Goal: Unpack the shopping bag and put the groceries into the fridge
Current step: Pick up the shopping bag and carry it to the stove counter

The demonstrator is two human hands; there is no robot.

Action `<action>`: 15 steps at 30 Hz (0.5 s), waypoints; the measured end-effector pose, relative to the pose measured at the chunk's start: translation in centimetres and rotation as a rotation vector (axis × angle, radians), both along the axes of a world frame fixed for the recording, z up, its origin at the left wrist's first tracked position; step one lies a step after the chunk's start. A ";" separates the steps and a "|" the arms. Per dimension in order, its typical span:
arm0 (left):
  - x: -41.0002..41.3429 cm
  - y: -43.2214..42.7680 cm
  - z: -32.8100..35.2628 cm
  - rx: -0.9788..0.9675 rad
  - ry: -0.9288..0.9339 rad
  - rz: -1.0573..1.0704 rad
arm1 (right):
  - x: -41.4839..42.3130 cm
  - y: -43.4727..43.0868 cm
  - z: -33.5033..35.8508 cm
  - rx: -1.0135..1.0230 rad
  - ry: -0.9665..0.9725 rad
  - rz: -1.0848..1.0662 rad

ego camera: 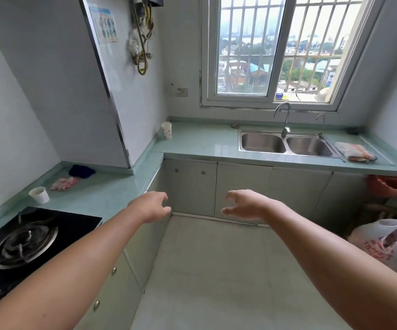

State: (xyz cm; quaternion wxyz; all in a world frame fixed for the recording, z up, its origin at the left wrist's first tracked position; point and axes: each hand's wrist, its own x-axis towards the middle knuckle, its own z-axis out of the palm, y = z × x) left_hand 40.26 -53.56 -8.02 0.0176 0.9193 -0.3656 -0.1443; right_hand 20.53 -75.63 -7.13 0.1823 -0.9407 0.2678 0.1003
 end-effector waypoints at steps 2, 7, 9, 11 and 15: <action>2.8 -2.8 -0.7 0.002 0.005 -0.002 | 2.5 -2.6 -0.6 -0.009 0.003 0.000; 10.3 -10.4 -2.6 0.001 0.010 -0.047 | 8.7 -9.9 -1.8 -0.026 0.008 -0.049; 13.3 -13.6 -2.8 0.022 0.001 -0.072 | 10.7 -12.8 -1.8 -0.021 0.013 -0.088; 15.7 -17.0 -3.0 0.028 0.003 -0.098 | 12.3 -15.5 -1.8 -0.018 0.026 -0.121; 18.1 -24.4 -3.5 0.033 -0.005 -0.182 | 13.8 -20.7 -2.6 0.008 0.009 -0.208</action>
